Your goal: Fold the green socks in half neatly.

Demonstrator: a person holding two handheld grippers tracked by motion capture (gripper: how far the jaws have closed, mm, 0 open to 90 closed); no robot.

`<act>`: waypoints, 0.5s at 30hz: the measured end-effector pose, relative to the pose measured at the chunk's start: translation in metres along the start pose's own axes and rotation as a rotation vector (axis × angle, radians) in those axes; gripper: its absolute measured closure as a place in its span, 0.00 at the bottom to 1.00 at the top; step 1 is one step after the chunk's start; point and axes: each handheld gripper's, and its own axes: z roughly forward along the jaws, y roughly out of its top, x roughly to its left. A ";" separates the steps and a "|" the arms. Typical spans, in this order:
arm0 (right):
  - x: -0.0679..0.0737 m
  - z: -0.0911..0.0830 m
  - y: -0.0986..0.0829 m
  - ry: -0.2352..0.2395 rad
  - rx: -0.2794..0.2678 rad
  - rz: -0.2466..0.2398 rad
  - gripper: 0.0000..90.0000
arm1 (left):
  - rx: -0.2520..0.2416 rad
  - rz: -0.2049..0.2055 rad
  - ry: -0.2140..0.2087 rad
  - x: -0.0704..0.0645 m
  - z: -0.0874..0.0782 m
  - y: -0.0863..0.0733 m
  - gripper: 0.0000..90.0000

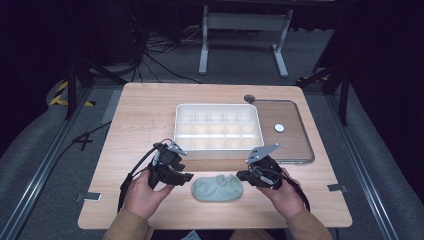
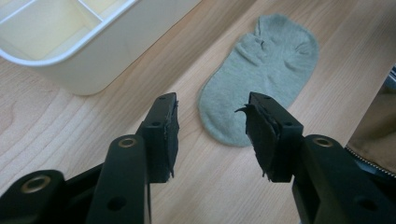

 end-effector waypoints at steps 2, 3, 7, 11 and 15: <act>0.005 0.008 0.003 0.020 0.004 -0.004 0.96 | 0.002 -0.006 -0.027 0.002 0.001 0.000 0.58; 0.008 0.013 0.005 0.031 0.012 -0.016 0.96 | 0.008 -0.013 -0.031 0.001 0.001 0.000 0.58; 0.019 0.030 0.011 0.062 0.031 -0.037 0.97 | 0.023 -0.006 -0.011 0.000 0.009 -0.001 0.59; 0.024 0.044 0.012 0.070 0.055 -0.036 0.96 | 0.058 -0.002 0.009 -0.004 0.020 -0.002 0.56; 0.030 0.059 0.010 0.067 0.076 -0.060 0.95 | 0.080 -0.020 -0.016 -0.003 0.033 -0.005 0.56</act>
